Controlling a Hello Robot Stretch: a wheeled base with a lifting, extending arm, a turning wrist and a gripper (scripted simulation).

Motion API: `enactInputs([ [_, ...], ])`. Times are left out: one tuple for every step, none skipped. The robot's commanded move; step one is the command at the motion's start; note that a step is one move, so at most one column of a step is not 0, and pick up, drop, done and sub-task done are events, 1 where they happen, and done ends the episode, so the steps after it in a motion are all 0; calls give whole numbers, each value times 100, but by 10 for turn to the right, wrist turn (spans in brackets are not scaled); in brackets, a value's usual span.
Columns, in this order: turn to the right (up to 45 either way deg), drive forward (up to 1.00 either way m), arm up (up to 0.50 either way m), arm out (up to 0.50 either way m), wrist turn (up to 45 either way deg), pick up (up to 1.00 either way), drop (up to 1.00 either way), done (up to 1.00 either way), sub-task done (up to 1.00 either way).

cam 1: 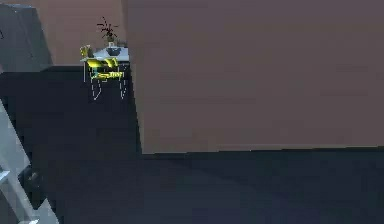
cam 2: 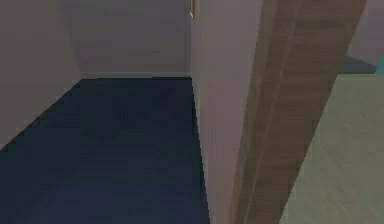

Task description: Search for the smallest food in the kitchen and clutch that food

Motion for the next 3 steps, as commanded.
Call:
enactInputs([
  [-180,0,0,0,0,0,0,0,0],
  [0,100,0,0,0,0,0,0,0],
  [-60,0,0,0,0,0,0,0,0],
])
